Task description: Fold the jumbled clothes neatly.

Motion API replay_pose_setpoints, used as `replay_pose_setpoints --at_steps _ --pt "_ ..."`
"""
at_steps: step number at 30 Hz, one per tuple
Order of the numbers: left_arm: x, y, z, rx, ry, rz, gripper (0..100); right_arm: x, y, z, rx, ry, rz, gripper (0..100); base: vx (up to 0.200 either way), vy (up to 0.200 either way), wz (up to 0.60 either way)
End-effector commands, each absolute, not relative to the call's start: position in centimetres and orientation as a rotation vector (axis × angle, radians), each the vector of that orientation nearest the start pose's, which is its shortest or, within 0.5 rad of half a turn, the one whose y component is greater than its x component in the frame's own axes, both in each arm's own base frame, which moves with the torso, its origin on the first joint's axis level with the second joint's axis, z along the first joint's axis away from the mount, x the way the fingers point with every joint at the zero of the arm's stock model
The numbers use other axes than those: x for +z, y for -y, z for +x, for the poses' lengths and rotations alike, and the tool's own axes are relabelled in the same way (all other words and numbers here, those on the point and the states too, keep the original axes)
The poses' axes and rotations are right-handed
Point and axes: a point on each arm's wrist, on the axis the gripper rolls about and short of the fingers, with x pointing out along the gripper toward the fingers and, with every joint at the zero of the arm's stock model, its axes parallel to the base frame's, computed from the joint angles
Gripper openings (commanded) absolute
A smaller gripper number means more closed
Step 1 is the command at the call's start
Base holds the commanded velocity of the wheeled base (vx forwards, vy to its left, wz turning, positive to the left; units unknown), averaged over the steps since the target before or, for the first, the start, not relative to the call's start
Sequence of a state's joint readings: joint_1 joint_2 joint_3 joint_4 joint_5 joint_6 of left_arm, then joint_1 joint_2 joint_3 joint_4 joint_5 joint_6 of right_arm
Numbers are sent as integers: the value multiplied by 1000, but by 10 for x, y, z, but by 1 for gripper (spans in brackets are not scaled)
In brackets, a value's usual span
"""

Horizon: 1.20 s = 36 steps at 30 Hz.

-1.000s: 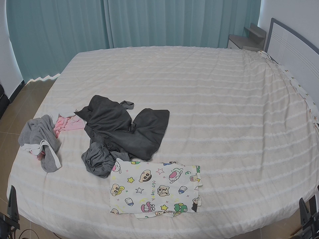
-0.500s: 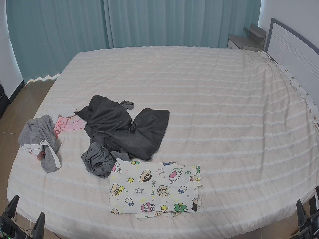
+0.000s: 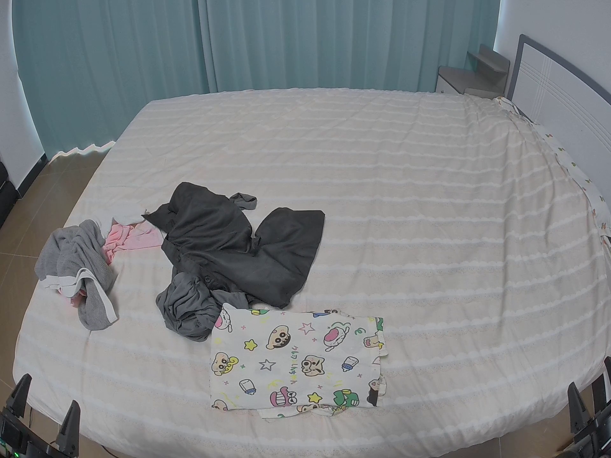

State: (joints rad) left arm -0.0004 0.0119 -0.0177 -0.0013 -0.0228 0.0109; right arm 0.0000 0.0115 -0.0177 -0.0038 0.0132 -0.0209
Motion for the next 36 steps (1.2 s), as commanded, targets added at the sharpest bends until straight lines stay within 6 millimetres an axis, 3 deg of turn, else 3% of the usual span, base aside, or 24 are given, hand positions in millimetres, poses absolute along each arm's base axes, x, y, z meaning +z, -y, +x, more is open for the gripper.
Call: replay_pose_setpoints --at_steps 1,36 --pt "76 0 -23 20 -11 -12 100 76 0 -23 14 3 -18 100 0 0 0" --pt "75 0 -23 15 -11 -6 100 76 0 -23 12 3 -12 100 0 0 0"
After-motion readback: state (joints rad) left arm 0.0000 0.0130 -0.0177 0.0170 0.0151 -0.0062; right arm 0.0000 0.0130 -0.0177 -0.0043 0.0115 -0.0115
